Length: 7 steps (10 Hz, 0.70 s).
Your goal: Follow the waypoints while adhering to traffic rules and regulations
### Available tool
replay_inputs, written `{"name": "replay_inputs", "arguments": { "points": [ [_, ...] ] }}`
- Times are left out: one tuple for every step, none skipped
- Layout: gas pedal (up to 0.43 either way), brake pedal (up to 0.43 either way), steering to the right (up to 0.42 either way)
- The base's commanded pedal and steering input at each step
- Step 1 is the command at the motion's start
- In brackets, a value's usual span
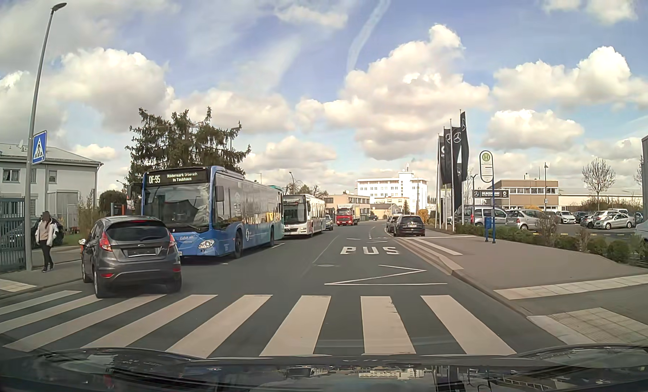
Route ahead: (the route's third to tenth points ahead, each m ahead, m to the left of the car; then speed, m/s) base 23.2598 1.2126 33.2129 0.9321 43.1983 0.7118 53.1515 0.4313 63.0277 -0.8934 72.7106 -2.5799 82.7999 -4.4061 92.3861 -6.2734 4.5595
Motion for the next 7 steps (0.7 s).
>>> {"name": "replay_inputs", "arguments": {
  "points": [
    [0.098, 0.0, 0.005],
    [0.13, 0.0, 0.005],
    [0.138, 0.0, 0.006],
    [0.169, 0.0, 0.006],
    [0.177, 0.0, 0.005],
    [0.197, 0.0, 0.005],
    [0.22, 0.0, 0.005]
  ]
}}
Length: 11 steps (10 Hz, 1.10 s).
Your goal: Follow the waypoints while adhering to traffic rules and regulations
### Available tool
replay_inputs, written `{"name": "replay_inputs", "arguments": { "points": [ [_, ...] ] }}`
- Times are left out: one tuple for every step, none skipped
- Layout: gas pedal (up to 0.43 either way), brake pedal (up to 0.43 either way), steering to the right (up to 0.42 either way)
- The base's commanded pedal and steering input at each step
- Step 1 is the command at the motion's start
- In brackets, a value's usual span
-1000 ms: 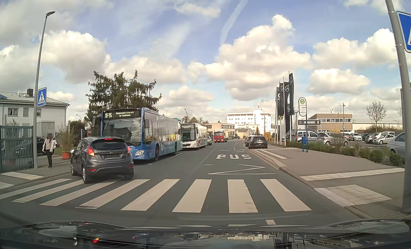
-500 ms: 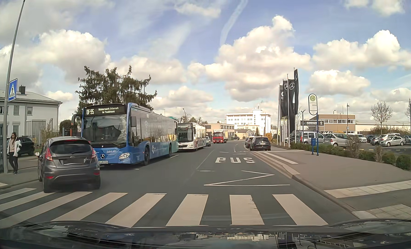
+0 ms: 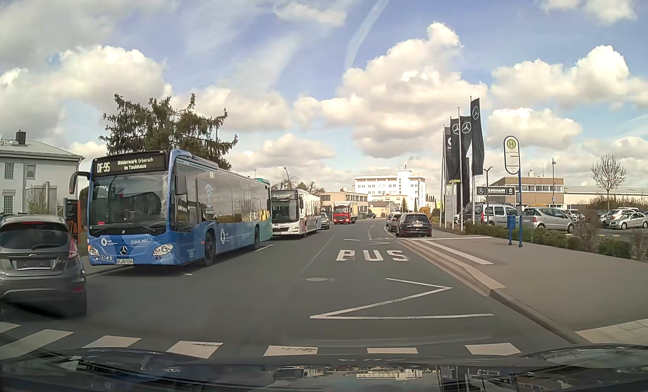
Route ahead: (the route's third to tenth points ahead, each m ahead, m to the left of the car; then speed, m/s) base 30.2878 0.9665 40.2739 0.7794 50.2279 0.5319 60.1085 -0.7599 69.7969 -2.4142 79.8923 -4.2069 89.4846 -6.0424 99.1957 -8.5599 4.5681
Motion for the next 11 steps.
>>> {"name": "replay_inputs", "arguments": {
  "points": [
    [0.228, 0.0, 0.005],
    [0.24, 0.0, 0.005],
    [0.26, 0.0, 0.005],
    [0.26, 0.0, 0.005],
    [0.26, 0.0, 0.004],
    [0.28, 0.0, 0.004],
    [0.28, 0.0, 0.004],
    [0.28, 0.0, 0.003],
    [0.287, 0.0, 0.003],
    [0.287, 0.0, 0.003],
    [0.287, 0.0, 0.003]
  ]
}}
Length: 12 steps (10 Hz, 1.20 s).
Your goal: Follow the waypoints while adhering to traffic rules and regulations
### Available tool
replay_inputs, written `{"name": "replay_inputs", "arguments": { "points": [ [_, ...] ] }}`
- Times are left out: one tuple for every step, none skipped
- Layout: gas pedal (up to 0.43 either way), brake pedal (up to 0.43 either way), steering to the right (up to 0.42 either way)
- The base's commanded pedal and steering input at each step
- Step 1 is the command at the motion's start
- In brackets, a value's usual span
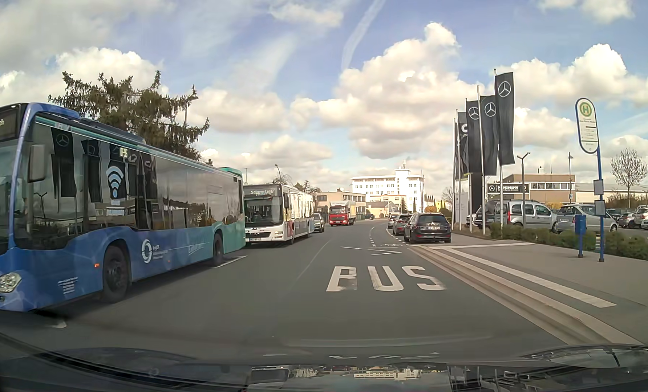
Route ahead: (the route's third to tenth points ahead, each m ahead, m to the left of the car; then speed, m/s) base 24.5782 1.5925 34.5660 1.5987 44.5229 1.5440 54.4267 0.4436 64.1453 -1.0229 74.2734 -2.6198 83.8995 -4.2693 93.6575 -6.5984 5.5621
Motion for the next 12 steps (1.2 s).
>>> {"name": "replay_inputs", "arguments": {
  "points": [
    [0.287, 0.0, 0.003],
    [0.299, 0.0, 0.003],
    [0.311, 0.0, 0.003],
    [0.311, 0.0, 0.003],
    [0.311, 0.0, 0.003],
    [0.311, 0.0, 0.003],
    [0.339, 0.0, 0.002],
    [0.339, 0.0, 0.002],
    [0.35, 0.0, 0.003],
    [0.35, 0.0, 0.003],
    [0.37, 0.0, 0.003],
    [0.37, 0.0, 0.003]
  ]
}}
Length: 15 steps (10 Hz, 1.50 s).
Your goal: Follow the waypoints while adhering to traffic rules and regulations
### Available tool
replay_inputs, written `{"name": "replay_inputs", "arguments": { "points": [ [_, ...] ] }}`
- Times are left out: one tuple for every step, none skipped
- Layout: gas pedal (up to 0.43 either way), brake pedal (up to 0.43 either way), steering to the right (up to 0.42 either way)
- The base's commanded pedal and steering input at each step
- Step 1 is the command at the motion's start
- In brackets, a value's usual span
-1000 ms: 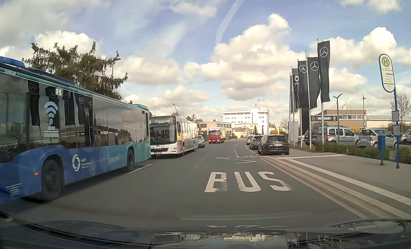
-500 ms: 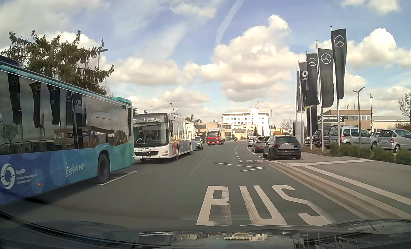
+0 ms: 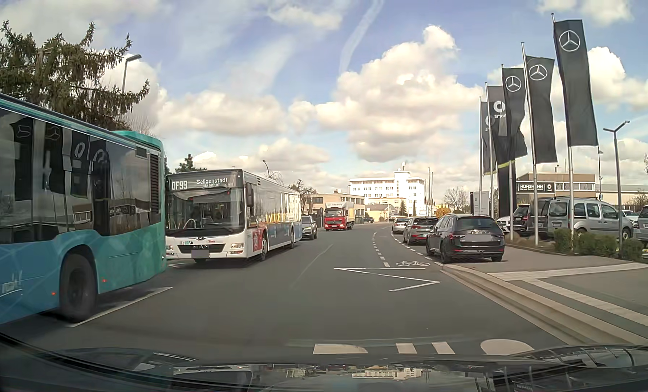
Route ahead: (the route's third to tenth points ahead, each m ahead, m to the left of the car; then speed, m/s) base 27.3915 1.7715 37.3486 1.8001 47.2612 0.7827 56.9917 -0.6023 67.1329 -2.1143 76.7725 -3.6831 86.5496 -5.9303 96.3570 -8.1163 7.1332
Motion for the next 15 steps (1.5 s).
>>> {"name": "replay_inputs", "arguments": {
  "points": [
    [0.378, 0.0, 0.003],
    [0.378, 0.0, 0.003],
    [0.378, 0.0, 0.003],
    [0.378, 0.0, 0.004],
    [0.378, 0.0, 0.004],
    [0.378, 0.0, 0.004],
    [0.378, 0.0, 0.004],
    [0.378, 0.0, 0.004],
    [0.378, 0.0, 0.004],
    [0.378, 0.0, 0.005],
    [0.378, 0.0, 0.005],
    [0.378, 0.0, 0.007],
    [0.378, 0.0, 0.007],
    [0.378, 0.0, 0.007],
    [0.378, 0.0, 0.008]
  ]
}}
